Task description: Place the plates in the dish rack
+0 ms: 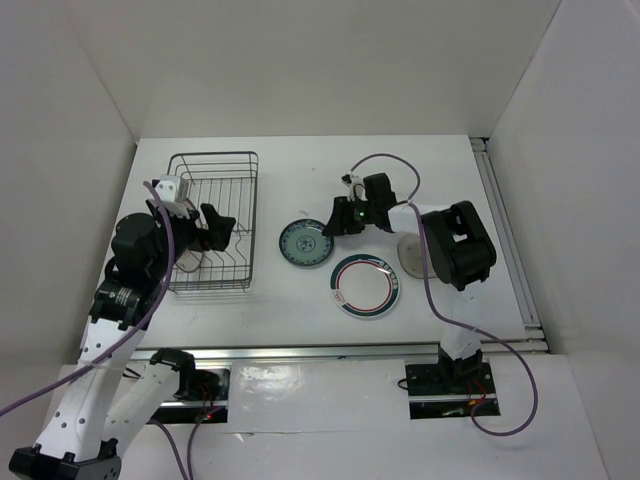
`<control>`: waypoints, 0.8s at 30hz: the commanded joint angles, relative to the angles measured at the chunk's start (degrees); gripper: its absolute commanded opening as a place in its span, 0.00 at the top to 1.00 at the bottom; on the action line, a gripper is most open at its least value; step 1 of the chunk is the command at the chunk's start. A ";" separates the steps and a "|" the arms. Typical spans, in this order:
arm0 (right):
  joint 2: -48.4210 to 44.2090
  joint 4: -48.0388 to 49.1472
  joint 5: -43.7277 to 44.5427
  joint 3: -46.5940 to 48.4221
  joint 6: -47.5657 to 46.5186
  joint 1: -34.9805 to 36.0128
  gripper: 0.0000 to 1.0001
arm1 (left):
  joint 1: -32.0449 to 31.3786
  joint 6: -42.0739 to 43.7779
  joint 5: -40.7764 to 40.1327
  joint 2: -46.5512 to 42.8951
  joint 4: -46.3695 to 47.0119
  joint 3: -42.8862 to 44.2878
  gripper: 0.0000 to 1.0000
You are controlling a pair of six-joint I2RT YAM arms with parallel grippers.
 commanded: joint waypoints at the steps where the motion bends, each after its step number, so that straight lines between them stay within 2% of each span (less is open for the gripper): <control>1: 2.57 -0.51 0.22 0.90 -0.62 1.96 0.48 | 0.24 -0.49 -0.57 -0.39 1.55 2.56 0.00; 5: 4.58 -0.51 -0.57 0.90 -0.62 1.96 0.51 | 0.24 -0.49 -0.57 -0.39 1.55 2.56 0.00; 6: 4.59 -0.51 -0.58 0.90 -0.62 1.96 0.59 | 0.24 -0.49 -0.57 -0.39 1.55 2.56 0.00; 8: 4.59 -0.51 -0.58 0.90 -0.62 1.96 0.70 | 0.24 -0.49 -0.57 -0.39 1.55 2.56 0.00; 10: 5.11 -0.51 0.03 0.90 -0.62 1.96 0.87 | 0.24 -0.49 -1.09 0.14 1.55 2.56 0.00; 12: 5.11 -0.51 0.04 0.90 -0.62 1.96 0.90 | 0.24 -1.01 -1.10 0.14 1.55 2.56 0.00; 14: 5.11 -0.51 0.83 0.90 -0.01 1.96 1.00 | 0.24 -1.01 -1.62 0.14 1.55 2.56 0.00; 21: 0.56 5.71 2.66 -1.64 8.24 -0.67 1.00 | 0.24 -1.54 0.31 2.15 1.55 2.56 0.00; 24: -4.18 6.78 7.23 -2.26 12.29 -0.68 1.00 | 0.24 -2.42 7.05 5.23 1.55 3.70 0.00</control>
